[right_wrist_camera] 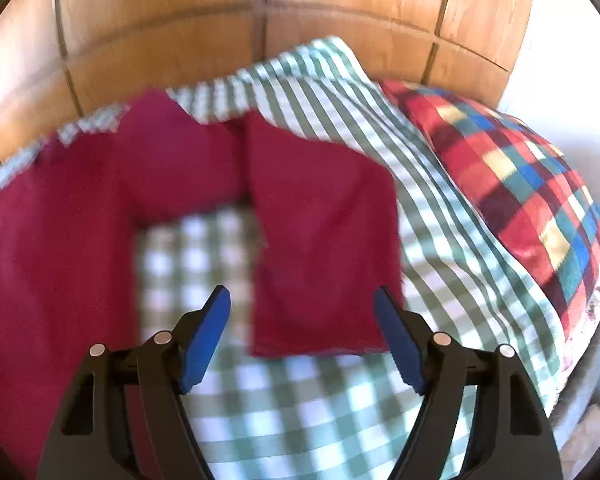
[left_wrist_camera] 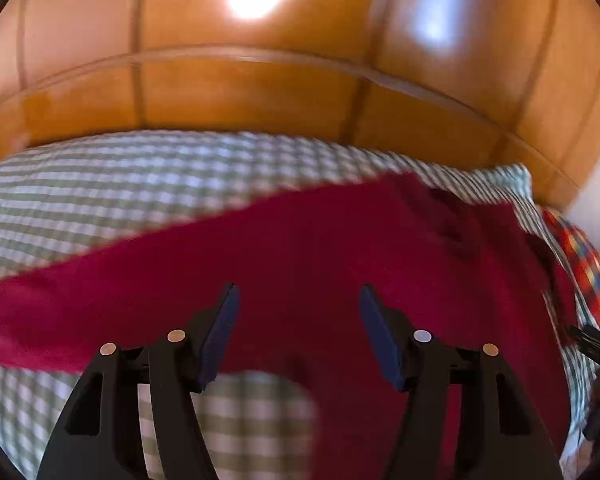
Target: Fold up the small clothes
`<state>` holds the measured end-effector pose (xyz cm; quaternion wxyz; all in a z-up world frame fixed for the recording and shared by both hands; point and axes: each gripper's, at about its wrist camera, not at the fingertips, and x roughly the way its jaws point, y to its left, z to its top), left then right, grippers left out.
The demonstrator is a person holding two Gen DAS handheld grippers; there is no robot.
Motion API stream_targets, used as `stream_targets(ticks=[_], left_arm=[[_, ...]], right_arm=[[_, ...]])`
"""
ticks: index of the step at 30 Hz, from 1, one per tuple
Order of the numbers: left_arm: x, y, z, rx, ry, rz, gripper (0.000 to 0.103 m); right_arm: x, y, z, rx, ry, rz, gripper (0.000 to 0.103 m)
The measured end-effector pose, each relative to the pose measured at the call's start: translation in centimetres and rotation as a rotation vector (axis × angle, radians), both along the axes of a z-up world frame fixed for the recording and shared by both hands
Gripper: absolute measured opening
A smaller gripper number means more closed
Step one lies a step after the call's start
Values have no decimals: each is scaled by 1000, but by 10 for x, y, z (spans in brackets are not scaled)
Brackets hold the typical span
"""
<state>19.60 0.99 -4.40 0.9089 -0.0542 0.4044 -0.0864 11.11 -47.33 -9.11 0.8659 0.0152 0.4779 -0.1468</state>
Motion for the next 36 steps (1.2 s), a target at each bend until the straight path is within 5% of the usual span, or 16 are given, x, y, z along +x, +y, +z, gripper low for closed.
stream_targets(ticks=[1,2,4,14,18,23,28,33,35,36], left_arm=[[-3,-10,-4,0,7,-19,61],[-6,-22,-8,-6,25,-46,61],[-13,-36,-12,-8,41,-76,61],[-16,-41,-21,14,61,-84,61],[-8,-46,-28,46,71,-83,61],[10,-46,-41,86,106,-53,61],[25,-36,-46,99,134,-6,61],[40,-17,-37,132,104,47,61],[49,-7,-36,127,108,72,61],[54,-1,-35,121,109,87,61]], right_arm=[[1,-1,-8,2,19,14,49],[1,0,-12,7,12,32,47],[1,6,-8,1,5,66,8],[-65,-38,158,158,-448,-27,6],[-61,-89,191,193,-520,-158,4],[-24,-158,173,78,-397,-371,4],[-7,-228,101,-34,-147,-619,3],[-18,-249,60,-8,-48,-689,3],[-19,-246,62,-30,-55,-685,11],[-19,-243,67,-55,-67,-688,43]])
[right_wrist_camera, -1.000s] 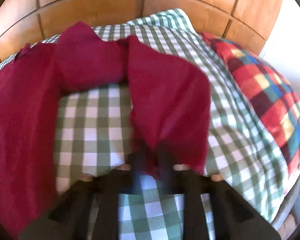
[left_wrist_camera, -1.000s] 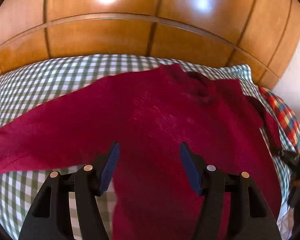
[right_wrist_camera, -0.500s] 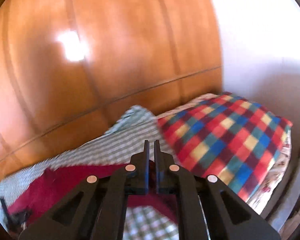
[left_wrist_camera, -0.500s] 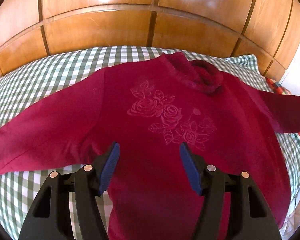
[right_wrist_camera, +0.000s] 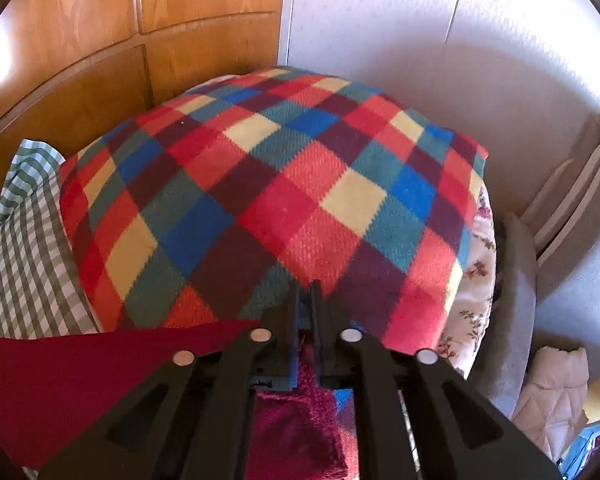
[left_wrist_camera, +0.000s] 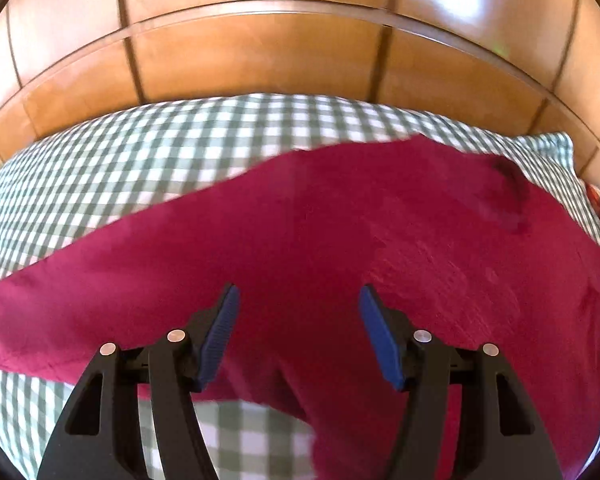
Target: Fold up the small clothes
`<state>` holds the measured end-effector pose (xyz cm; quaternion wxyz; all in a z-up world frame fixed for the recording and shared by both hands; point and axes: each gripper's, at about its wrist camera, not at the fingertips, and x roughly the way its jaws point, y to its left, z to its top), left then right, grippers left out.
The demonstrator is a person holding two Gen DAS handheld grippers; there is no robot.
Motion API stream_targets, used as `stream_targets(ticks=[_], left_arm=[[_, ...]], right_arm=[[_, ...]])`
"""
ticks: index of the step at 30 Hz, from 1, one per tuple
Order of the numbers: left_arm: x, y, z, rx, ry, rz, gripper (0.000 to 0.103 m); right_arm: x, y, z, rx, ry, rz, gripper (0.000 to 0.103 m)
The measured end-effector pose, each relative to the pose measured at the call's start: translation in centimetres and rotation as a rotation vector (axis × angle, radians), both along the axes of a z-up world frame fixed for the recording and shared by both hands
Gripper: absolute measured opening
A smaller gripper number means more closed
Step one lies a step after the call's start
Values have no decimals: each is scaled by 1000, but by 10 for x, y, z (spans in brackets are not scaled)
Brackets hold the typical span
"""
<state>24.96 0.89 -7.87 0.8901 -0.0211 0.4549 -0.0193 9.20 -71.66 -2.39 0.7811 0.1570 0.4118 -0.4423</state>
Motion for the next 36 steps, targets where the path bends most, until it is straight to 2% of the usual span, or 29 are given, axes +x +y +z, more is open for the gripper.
stream_targets(ticks=[1,2,4,5,8,10,11,13,15,18,21,22,25,27,28,30,32,36], left_arm=[[4,5,2,-7,-5,11,61],[7,8,4,-11,-11,17,61],[13,12,9,-12,-30,28,61],[16,13,10,-11,-36,28,61],[26,9,9,19,-45,13,61],[39,6,-3,57,2,12,61],[44,6,-12,71,35,25,62],[49,12,-21,46,58,46,65],[44,17,-15,30,36,51,65],[26,35,-2,28,8,63,65],[-6,65,7,-57,5,30,65],[-15,71,7,-76,13,14,65],[-54,93,7,-199,31,-41,65],[-79,102,2,-320,64,-82,63],[-91,101,-2,-362,77,-95,58],[-108,101,-10,-435,98,-103,58],[-123,96,-20,-508,128,-113,46],[-154,75,-29,-626,160,-185,46]], right_arm=[[-1,4,9,-41,-30,-3,74],[1,10,17,-78,-49,3,77],[10,28,34,-119,-81,56,77],[20,44,41,-104,-111,124,77],[59,105,44,7,-171,376,78],[91,165,33,96,-170,585,79],[104,188,27,133,-163,654,79],[131,243,6,209,-124,785,79],[149,278,-16,239,-57,849,79],[170,307,-57,231,66,841,78],[169,304,-68,189,34,782,88],[166,301,-66,213,17,756,88],[152,298,-55,198,4,742,87],[137,301,-46,205,-19,755,87],[125,301,-41,218,-35,762,87],[104,299,-35,271,-58,777,85],[84,304,-35,335,-65,803,84],[32,317,-45,380,-12,861,84]])
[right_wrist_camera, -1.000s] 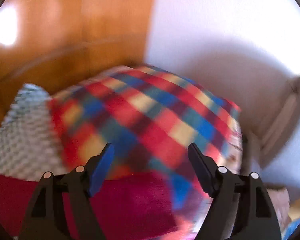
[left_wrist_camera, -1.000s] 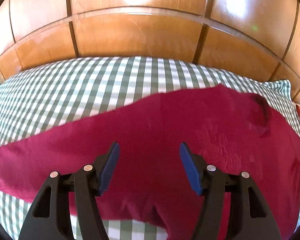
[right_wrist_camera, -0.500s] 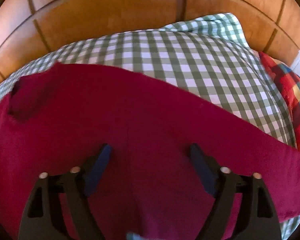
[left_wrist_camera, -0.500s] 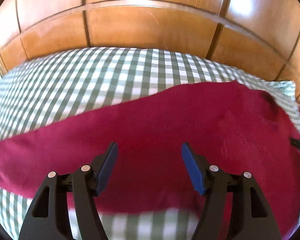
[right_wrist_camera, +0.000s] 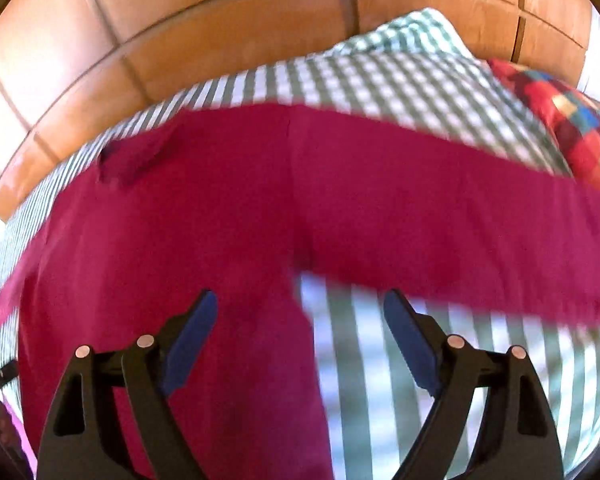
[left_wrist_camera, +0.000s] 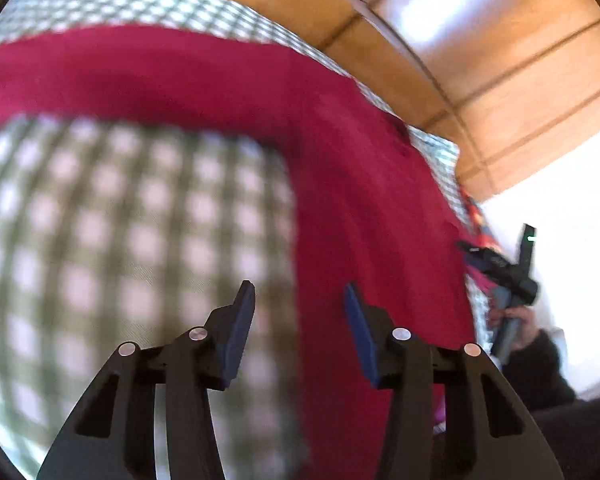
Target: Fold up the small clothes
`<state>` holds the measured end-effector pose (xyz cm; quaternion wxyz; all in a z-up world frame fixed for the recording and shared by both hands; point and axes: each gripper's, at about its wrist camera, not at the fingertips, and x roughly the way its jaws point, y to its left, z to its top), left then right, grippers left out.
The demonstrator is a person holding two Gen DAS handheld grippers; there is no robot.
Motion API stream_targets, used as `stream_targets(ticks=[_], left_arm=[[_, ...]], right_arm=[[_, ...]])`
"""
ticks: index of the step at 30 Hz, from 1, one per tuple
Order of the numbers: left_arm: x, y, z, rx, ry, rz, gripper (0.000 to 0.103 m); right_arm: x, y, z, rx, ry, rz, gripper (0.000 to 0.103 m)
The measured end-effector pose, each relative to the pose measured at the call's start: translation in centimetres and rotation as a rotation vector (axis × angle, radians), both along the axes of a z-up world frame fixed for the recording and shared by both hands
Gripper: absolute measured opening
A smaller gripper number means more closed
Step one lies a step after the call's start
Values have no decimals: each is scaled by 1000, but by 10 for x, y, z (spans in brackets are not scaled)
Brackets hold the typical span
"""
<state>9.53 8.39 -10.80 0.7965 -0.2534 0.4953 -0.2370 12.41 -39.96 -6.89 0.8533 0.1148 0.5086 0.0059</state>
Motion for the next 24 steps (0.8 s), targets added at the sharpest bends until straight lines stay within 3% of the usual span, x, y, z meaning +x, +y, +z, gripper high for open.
stream_targets(ticks=[5,8,9,11,12,13,14,17,20,22,24], left_arm=[[-45,-33,-7,-50,13,-134,43],[-65,-42,-7,-90,24,-179,36],[-69,-43,-7,-98,28,-185,35],[-79,-44,-5,-83,19,-184,21],[-81,-43,-1,-74,8,-163,19],[-79,-43,3,-70,-5,-146,15],[-78,-40,12,-65,-30,-124,15],[-78,-30,47,-82,-124,-88,13],[-84,-34,72,11,-200,-125,13],[-88,-40,64,66,-176,-149,13],[-88,-42,36,114,-75,-182,15]], right_arm=[[-67,9,-13,0,31,62,81],[-101,7,-11,38,38,79,69],[-111,6,-10,58,46,87,62],[-125,5,-10,98,64,110,52],[-129,6,-9,106,72,126,41],[-136,8,-8,122,85,145,19],[-141,9,-6,136,85,146,9],[-154,14,11,148,38,164,9],[-170,7,32,180,-25,161,9],[-172,-5,24,146,3,126,9],[-172,-10,7,119,57,100,9]])
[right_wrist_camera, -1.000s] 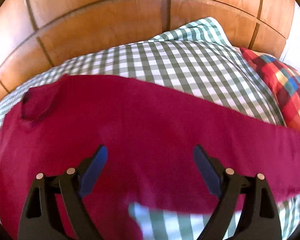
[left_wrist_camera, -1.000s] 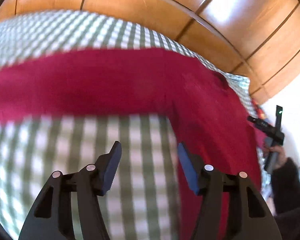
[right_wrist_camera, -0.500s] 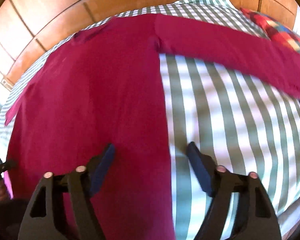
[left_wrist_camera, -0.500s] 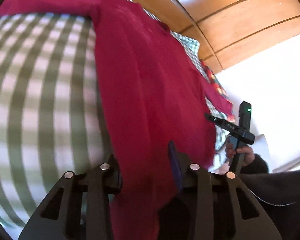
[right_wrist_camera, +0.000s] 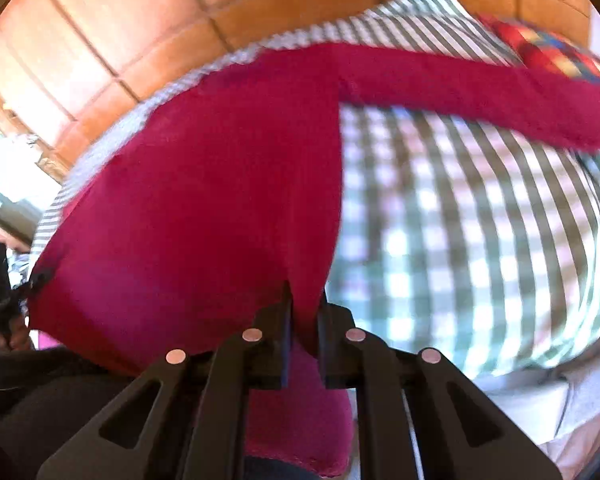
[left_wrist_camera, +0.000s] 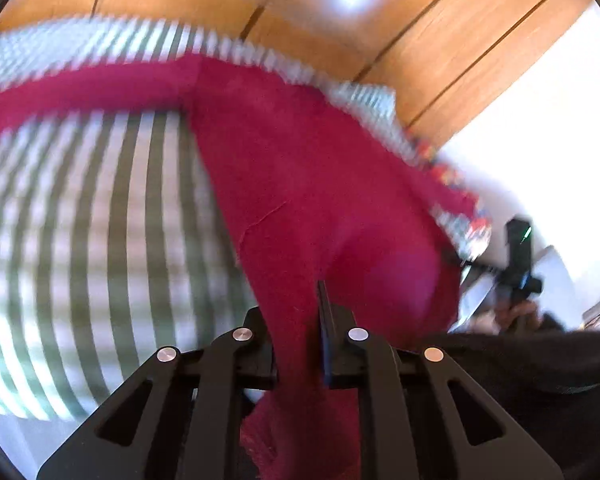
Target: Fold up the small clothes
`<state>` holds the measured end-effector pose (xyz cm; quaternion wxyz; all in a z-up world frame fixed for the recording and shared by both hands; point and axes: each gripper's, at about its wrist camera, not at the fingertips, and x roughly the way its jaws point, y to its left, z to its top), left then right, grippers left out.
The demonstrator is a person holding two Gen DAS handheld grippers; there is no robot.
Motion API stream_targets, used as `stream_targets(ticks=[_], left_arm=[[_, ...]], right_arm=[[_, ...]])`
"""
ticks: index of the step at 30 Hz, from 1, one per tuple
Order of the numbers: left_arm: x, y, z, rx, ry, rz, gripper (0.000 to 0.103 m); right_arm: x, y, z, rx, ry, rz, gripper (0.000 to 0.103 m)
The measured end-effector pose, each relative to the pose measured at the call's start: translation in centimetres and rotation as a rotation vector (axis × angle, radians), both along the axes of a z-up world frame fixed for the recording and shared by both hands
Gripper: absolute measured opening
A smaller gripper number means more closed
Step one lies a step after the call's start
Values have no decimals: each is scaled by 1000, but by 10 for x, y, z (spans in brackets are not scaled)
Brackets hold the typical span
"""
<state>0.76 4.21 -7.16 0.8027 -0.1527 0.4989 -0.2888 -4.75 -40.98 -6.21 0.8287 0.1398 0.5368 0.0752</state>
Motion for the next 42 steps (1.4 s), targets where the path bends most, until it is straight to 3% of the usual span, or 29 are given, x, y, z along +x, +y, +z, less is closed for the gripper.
stream_targets(ticks=[2,3,5,6,8,12,15,19,23,26,30,31,32,35,38,42], left_arm=[[-4,0,-25,115,63,8,15],[-4,2,-30,130,78,11,15],[-2,13,-27,88,76,46,15],[-2,16,-20,69,58,59,15],[4,27,-4,24,-7,107,15],[28,11,22,-22,-112,118,15],[43,-19,14,43,-123,85,15],[45,-43,-18,218,-74,38,15],[28,-20,-26,183,-62,59,15],[27,-17,-22,153,-56,82,15],[35,-23,-11,145,-96,87,15],[40,-25,-8,134,-98,87,20],[45,-29,-7,128,-97,96,32],[56,-32,0,98,-117,129,46],[66,-40,6,120,-146,140,47],[79,-48,7,116,-148,149,47]], right_arm=[[0,1,-14,-41,49,-12,12],[0,1,-14,-38,45,-9,16],[0,1,-7,-59,33,-9,41],[0,1,1,-101,10,-17,62],[0,2,14,-142,-28,-18,64],[12,23,33,-86,-101,14,64],[24,54,24,-57,-95,74,63],[17,67,-4,-119,-58,142,63],[6,53,0,-59,-77,134,63],[11,15,13,67,-97,7,61],[23,-73,18,172,-150,-326,63],[23,-95,16,201,-155,-418,63],[22,-122,11,237,-157,-532,63],[17,-191,-4,335,-174,-834,62],[19,-231,-10,364,-197,-988,56],[38,-249,-14,363,-194,-1028,45]])
